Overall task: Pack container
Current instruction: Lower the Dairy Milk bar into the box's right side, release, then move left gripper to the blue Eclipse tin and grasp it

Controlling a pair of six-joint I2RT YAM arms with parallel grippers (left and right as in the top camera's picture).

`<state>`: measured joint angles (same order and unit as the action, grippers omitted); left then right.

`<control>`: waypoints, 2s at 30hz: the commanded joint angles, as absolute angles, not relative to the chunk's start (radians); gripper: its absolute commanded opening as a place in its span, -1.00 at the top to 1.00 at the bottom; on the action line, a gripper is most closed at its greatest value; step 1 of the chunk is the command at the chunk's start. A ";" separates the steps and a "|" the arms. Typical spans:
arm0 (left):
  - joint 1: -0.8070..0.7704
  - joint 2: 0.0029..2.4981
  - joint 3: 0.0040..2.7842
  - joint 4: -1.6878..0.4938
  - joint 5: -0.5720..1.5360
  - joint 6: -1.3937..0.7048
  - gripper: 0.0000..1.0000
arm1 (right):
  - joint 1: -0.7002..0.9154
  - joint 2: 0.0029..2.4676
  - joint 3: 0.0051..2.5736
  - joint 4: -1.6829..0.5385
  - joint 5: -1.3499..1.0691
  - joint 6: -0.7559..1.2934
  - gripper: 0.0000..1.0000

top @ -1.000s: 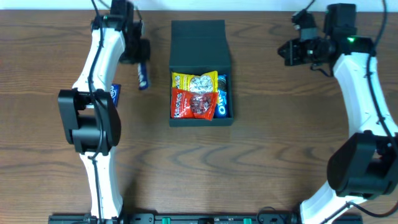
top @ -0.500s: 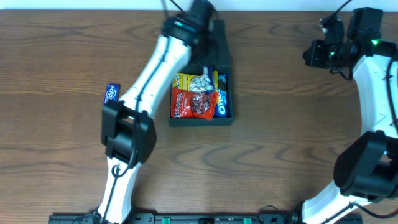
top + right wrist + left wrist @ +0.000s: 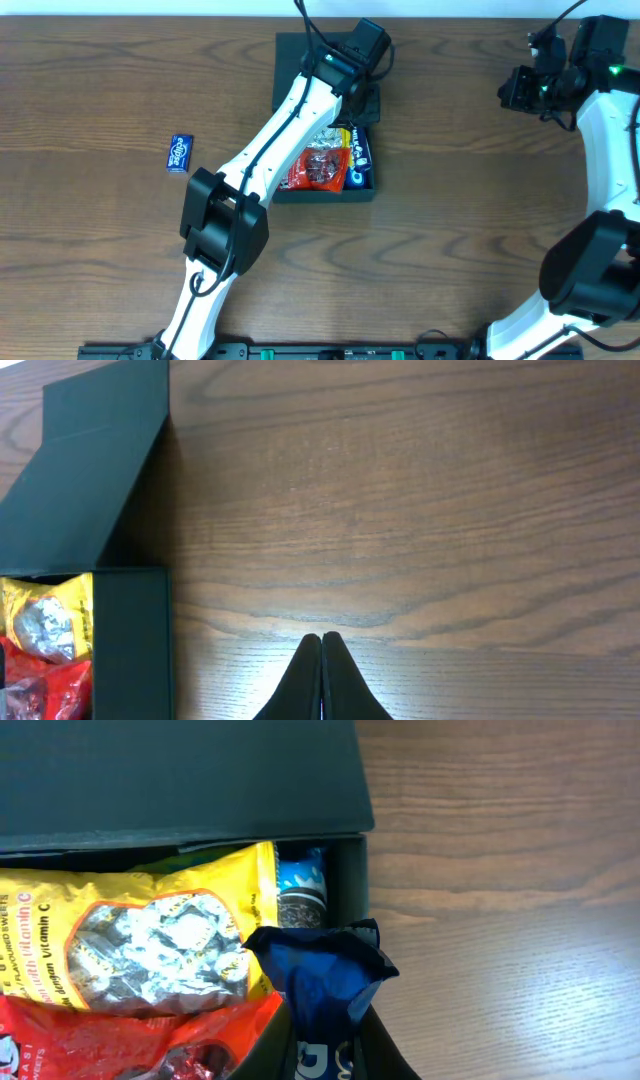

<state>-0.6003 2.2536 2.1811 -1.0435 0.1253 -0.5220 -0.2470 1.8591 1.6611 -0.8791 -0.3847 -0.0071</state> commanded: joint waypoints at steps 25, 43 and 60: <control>-0.252 2.119 2.236 -1.204 -0.111 -0.340 -0.24 | -0.257 1.864 1.668 -0.893 -0.381 0.007 0.96; 0.135 2.119 1.833 -1.237 0.027 -0.019 -0.15 | -0.254 1.864 1.668 -0.891 -0.381 0.007 0.94; 0.131 2.120 1.599 -0.915 0.072 0.109 -0.31 | -0.254 1.864 1.668 -0.889 -0.381 0.007 0.93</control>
